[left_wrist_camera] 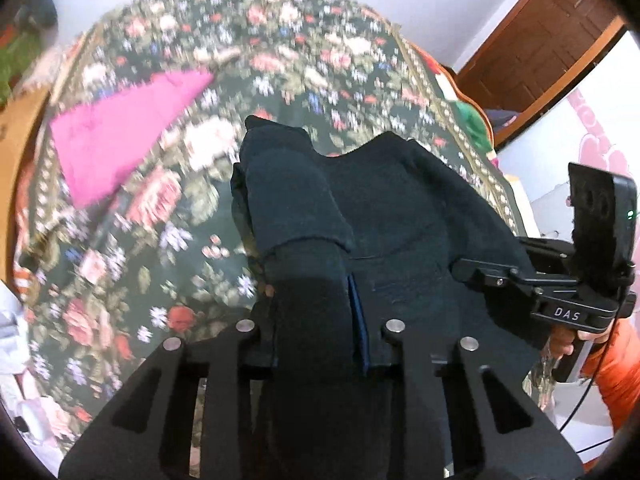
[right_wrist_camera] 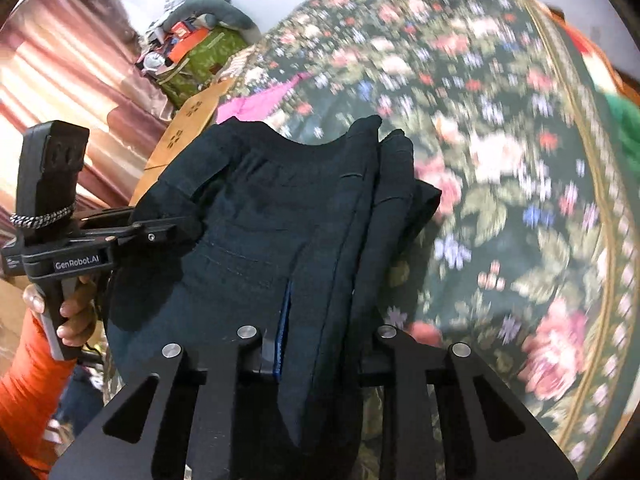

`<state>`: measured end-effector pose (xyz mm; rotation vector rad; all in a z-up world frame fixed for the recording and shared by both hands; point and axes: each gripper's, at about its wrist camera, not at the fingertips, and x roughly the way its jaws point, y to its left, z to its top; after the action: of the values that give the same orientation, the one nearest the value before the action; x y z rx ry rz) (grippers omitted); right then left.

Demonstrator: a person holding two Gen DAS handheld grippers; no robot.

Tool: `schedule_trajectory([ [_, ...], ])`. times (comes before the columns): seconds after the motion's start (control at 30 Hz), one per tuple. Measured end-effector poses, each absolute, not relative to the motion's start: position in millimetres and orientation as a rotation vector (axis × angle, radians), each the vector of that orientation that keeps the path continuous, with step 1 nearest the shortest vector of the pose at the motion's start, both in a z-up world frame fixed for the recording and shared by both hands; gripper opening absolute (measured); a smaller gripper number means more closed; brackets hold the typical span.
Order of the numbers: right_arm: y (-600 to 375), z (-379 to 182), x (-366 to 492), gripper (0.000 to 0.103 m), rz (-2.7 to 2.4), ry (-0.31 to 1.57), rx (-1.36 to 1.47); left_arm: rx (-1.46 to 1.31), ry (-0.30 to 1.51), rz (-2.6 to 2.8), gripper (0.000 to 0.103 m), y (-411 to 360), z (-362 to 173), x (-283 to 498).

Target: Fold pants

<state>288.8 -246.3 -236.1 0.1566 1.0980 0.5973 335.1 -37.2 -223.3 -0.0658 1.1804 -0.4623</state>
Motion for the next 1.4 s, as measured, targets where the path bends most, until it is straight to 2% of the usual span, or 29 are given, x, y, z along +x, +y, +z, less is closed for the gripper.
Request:
schedule_trajectory([
  [0.43,-178.6,-152.5,351.6,0.021,0.642,0.841,0.042,-0.107,0.908,-0.318,0.025,31.2,-132.8,377.7],
  [0.67,-129.5,-146.1,402.7,0.021,0.654,0.782,0.012,-0.177,0.839,-0.196,0.025,81.0,-124.3,423.4],
  [0.9,-83.6,-182.5,453.3,0.021,0.633,0.83,-0.004,-0.236,0.877,-0.121,0.024,124.3,-169.5,481.3],
  [1.3,-38.0,-273.1,506.8,0.022,0.566,0.996,-0.08,-0.266,1.003,-0.032,0.024,153.8,-292.4,546.0],
  [1.4,-36.3,-291.3,511.0,0.024,0.554,1.053,-0.096,-0.276,1.079,-0.006,0.028,157.8,-326.4,554.7],
])
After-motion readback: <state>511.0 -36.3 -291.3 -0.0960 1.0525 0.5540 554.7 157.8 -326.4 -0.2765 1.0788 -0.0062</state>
